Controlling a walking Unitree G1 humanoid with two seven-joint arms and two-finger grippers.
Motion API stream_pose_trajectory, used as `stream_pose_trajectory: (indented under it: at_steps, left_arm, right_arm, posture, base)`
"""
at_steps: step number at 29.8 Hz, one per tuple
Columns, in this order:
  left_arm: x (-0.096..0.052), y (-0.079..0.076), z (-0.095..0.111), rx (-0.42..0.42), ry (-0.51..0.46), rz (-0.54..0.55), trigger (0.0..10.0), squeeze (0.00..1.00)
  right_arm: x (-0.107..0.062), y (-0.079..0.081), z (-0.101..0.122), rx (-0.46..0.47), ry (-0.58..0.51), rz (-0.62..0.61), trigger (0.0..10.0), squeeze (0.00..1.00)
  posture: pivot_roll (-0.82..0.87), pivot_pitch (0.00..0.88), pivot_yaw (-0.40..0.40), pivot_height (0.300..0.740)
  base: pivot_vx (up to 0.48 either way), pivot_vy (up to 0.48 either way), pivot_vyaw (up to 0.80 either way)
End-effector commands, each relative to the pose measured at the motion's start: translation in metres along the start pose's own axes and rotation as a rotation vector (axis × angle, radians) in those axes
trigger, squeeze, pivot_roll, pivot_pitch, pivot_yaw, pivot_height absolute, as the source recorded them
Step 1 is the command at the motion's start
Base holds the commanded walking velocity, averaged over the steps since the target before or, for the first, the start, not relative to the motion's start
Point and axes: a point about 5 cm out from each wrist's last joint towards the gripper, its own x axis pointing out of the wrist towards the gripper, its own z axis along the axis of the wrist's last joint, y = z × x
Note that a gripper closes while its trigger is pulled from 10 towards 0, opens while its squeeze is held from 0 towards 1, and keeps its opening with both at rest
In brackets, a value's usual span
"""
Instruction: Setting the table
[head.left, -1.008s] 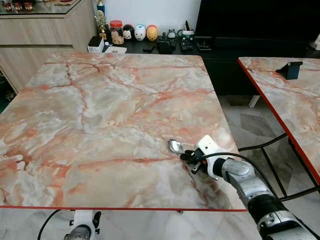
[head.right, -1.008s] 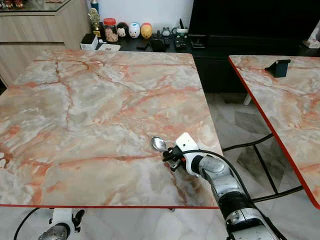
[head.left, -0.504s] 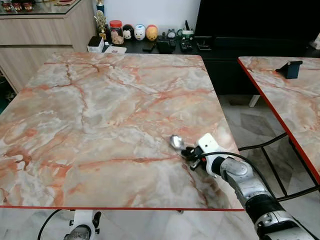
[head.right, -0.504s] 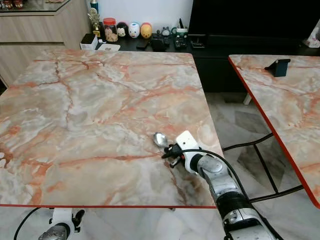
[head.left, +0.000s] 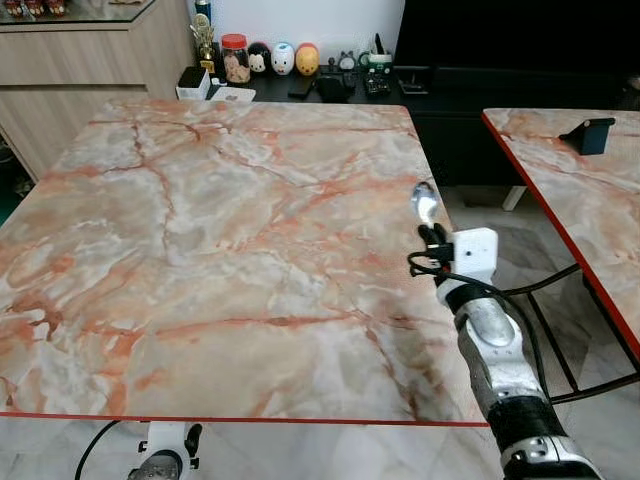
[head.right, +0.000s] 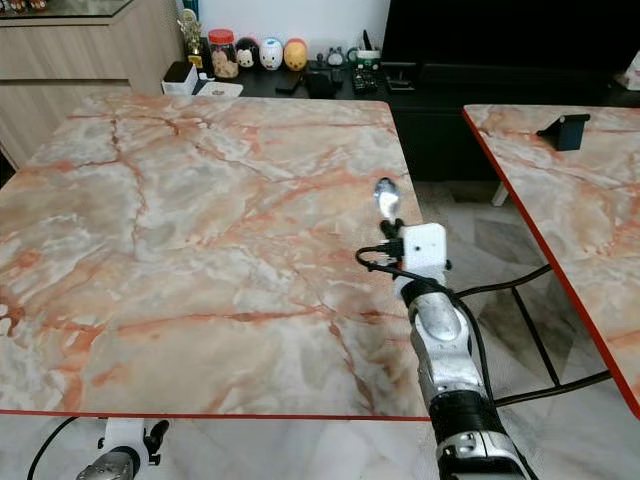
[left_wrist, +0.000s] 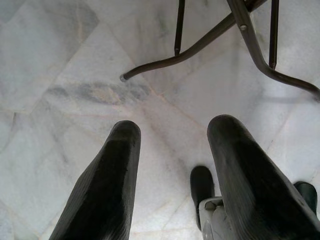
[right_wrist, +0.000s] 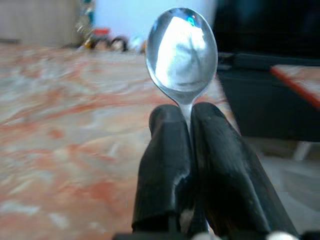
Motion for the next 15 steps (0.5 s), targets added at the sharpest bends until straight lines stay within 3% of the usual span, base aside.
stream_pose_trajectory:
  at_steps: [1, 15]
  left_arm:
    - [-0.001, 0.002, -0.002, -0.002, -0.006, 0.003, 10.0, 0.00]
    - [-0.003, 0.003, -0.009, 0.004, 0.008, -0.001, 10.0, 0.00]
  right_arm:
    - [-0.002, -0.002, 0.007, 0.028, -0.051, -0.048, 10.0, 0.00]
    - [-0.008, 0.008, 0.010, 0.010, -0.098, -0.092, 10.0, 0.00]
  posture:
    - [0.00, 0.016, -0.032, 0.740]
    - [0.00, 0.000, -0.043, 0.740]
  base:
    - [0.000, 0.000, 0.00]
    - [0.000, 0.000, 0.00]
